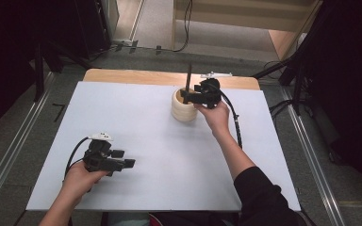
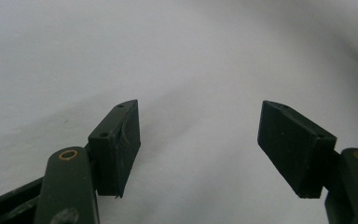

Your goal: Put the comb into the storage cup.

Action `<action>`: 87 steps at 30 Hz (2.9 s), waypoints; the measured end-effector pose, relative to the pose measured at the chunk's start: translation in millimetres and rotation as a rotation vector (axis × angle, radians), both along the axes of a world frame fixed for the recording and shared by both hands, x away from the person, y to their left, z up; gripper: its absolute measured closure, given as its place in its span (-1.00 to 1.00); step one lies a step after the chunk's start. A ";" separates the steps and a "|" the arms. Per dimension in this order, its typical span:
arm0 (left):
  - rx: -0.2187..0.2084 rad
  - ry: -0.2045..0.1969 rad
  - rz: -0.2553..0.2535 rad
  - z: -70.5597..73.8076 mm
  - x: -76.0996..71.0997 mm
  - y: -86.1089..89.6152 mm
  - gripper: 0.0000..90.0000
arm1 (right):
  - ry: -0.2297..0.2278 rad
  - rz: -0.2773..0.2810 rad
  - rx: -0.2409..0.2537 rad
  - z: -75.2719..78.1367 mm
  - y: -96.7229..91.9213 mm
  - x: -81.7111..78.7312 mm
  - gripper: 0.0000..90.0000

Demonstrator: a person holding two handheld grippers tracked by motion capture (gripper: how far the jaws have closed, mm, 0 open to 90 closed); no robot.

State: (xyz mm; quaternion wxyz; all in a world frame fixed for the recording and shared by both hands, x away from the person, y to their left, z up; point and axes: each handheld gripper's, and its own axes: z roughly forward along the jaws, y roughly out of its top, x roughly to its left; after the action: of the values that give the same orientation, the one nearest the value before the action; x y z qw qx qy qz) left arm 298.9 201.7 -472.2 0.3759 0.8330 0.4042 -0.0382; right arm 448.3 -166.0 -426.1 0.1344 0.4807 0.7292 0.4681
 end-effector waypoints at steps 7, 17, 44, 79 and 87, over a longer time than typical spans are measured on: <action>0.001 0.001 -0.001 -0.2 0.3 -0.1 -0.33 | 0.014 0.030 0.005 6.2 -0.5 -7.6 -0.46; 0.003 0.002 -0.002 -0.1 0.9 0.0 -0.33 | 0.000 0.034 0.024 10.9 -5.7 -23.1 -0.46; 0.004 0.000 0.001 0.1 2.1 0.5 -0.33 | -0.006 0.073 -0.001 -8.3 -27.6 -61.8 -0.50; -0.009 -0.007 -0.004 2.0 5.4 2.3 -0.33 | 0.015 0.127 -0.017 -20.0 -33.4 -103.0 -0.50; -0.006 -0.009 0.002 2.3 6.2 4.6 -0.33 | 0.029 0.143 -0.017 -26.0 -35.3 -112.0 -0.50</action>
State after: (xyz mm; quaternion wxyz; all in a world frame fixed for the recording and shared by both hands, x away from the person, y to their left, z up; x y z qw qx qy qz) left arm 305.1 206.3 -469.9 0.3802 0.8316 0.4033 -0.0351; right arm 336.3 -201.4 -452.1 0.0940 0.4331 0.7675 0.4631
